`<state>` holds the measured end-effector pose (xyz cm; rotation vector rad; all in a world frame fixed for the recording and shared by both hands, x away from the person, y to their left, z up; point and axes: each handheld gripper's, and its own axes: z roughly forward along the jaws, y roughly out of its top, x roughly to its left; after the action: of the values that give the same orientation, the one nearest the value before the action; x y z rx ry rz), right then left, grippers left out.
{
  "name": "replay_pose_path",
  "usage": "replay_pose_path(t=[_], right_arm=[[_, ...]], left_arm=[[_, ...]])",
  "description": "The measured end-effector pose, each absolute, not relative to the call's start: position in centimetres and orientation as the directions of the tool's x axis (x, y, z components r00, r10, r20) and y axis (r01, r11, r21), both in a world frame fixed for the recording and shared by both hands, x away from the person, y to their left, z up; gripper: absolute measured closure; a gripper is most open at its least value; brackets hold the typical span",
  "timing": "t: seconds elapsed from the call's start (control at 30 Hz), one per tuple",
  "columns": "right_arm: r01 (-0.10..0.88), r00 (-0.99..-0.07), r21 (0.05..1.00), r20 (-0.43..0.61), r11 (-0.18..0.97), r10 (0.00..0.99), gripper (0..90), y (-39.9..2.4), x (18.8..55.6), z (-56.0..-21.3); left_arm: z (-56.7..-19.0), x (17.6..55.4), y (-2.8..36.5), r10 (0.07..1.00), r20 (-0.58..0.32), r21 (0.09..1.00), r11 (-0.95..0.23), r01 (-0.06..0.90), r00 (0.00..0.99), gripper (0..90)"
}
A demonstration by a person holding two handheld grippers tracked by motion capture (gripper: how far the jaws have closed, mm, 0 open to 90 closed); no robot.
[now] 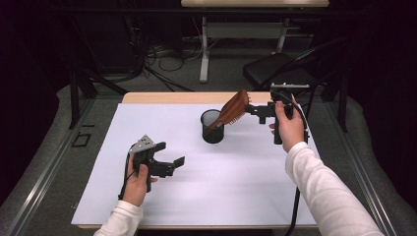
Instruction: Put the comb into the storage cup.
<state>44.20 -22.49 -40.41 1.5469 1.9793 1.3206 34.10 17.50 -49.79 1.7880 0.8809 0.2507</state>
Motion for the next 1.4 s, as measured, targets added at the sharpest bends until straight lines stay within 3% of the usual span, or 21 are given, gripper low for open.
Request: replay_pose_path(t=[1.0, 1.4], right_arm=[[0.576, -0.486, 0.806, 0.206, 0.135, 0.849, 0.0, -21.7, 39.4, -42.9], [0.550, -0.528, 0.812, 0.158, 0.195, 0.835, 0.0, -21.5, 37.2, -43.9]], left_arm=[[-49.0, 34.2, 18.6, 0.664, -0.271, 0.879, -0.124, 0.460, 0.697, 0.4], [-47.6, 34.0, 19.1, 0.637, -0.260, 0.871, -0.170, 0.462, 0.725, 0.4]])
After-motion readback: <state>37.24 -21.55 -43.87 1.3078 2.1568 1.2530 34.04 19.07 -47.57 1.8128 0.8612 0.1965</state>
